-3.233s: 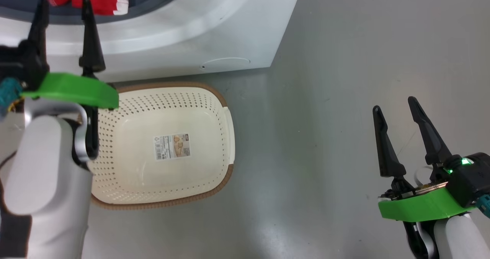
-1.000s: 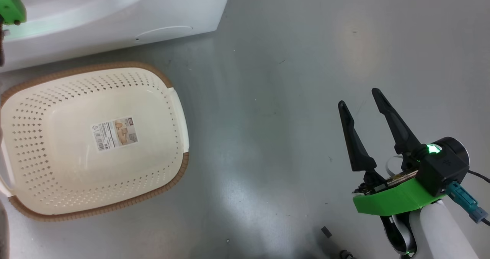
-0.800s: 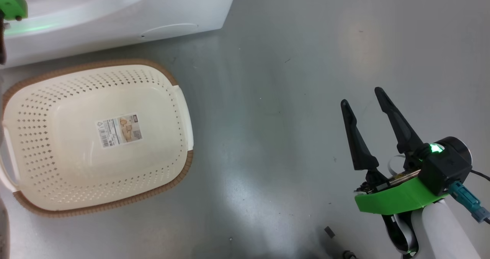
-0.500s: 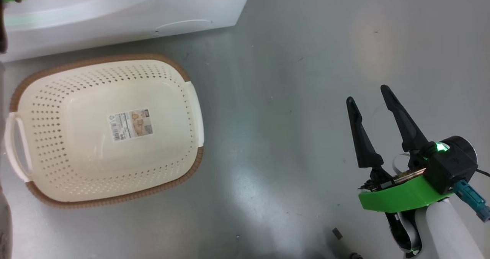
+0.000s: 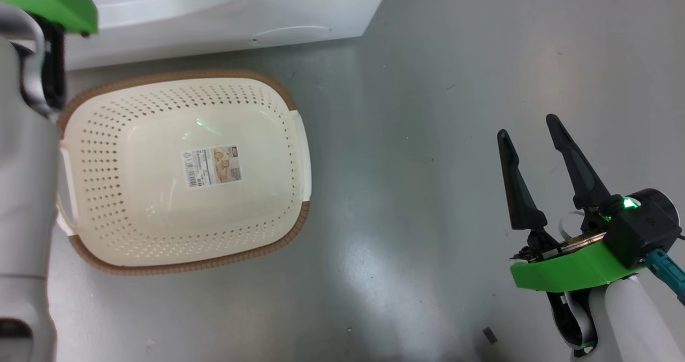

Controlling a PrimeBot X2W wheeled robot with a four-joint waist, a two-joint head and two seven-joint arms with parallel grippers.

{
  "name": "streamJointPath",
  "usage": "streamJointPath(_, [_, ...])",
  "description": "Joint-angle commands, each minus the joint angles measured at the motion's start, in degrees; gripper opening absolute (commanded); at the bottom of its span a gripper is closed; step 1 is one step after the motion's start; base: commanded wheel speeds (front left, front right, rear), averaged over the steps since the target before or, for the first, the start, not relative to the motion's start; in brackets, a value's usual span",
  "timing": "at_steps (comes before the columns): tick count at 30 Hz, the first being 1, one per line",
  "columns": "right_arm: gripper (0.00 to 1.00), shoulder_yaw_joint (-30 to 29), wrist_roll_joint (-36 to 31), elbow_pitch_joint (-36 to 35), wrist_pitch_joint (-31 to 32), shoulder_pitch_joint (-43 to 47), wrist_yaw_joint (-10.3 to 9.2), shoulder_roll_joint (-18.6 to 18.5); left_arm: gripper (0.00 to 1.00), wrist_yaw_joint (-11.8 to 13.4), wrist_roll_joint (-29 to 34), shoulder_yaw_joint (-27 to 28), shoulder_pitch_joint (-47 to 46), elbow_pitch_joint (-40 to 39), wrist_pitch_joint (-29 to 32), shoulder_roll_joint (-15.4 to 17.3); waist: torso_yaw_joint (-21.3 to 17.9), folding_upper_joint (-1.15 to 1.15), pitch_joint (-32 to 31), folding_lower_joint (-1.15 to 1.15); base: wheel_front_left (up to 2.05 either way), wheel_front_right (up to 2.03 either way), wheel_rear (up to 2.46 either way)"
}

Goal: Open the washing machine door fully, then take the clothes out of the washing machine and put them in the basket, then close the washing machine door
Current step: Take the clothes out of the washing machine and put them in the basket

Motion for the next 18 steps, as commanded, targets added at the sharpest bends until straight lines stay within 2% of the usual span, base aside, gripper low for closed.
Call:
streamJointPath(1, [1.0, 1.06, 0.07, -1.42, -0.36, 0.0, 0.36, -0.36, 0.0, 0.58, 0.37, 0.9, 2.5, -3.94, -0.55, 2.6, 0.56, 0.0, -0.32, 0.0, 0.0, 0.0, 0.0])
streamJointPath(18, [1.0, -0.8, 0.08, -0.94, -0.36, 1.45, 0.36, -0.36, 0.0, 4.71, -0.44, 0.99, 27.51, -30.12, 0.14, 1.89, 3.54, 0.0, -8.42, 0.0, 0.0, 0.0, 0.0])
